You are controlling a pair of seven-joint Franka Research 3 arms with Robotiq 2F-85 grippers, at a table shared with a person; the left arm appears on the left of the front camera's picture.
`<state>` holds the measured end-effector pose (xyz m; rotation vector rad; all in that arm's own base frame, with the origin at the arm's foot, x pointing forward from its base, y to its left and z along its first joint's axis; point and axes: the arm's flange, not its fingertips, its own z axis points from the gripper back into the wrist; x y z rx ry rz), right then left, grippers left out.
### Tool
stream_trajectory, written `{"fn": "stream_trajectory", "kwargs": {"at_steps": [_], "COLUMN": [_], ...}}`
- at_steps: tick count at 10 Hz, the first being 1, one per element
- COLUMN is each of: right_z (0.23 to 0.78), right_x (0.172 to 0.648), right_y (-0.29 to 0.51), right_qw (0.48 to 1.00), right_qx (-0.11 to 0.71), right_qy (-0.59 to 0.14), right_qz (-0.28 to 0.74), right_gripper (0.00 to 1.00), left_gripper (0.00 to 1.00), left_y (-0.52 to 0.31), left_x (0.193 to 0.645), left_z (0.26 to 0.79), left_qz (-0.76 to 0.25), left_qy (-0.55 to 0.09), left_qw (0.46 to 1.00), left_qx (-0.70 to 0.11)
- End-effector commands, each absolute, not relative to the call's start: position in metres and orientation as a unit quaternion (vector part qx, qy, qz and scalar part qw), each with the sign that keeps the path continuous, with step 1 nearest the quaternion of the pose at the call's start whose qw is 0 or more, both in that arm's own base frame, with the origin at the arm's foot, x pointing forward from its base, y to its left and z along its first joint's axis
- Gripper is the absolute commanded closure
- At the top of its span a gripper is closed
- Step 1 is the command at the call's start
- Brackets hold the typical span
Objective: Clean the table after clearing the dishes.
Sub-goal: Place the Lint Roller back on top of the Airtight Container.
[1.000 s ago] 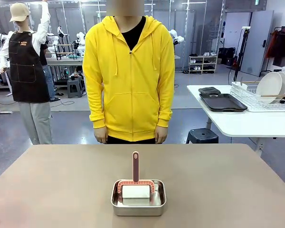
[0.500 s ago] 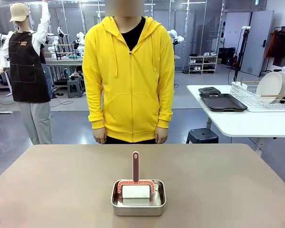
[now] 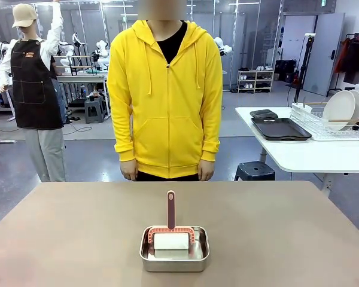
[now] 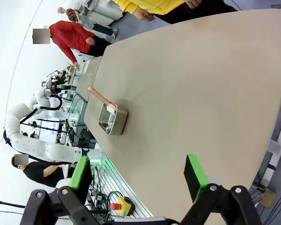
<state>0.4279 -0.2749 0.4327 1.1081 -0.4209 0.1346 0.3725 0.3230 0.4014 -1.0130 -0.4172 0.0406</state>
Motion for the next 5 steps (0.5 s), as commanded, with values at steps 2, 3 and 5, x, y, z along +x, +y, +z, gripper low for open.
{"fn": "stream_trajectory", "kwargs": {"at_steps": [2,3,5], "right_z": [0.4351,0.4351,0.4351], "right_x": [0.4285,0.4285,0.4285], "right_y": [-0.2748,-0.2748,-0.2748], "right_qw": [0.825,0.825,0.825], "right_qx": [0.524,0.524,0.524], "right_qy": [-0.199,-0.199,-0.199], "right_qz": [0.066,0.066,0.066], "right_gripper": [0.00,0.00,0.00], "left_gripper": [0.00,0.00,0.00], "left_y": [0.3242,0.3242,0.3242], "left_x": [0.3683,0.3683,0.3683], "left_z": [0.4040,0.4040,0.4040], "left_qz": [0.018,0.018,0.018], "left_qy": [-0.196,-0.196,-0.196], "left_qw": [0.854,0.854,0.854], "left_qx": [-0.482,-0.482,-0.482]}}
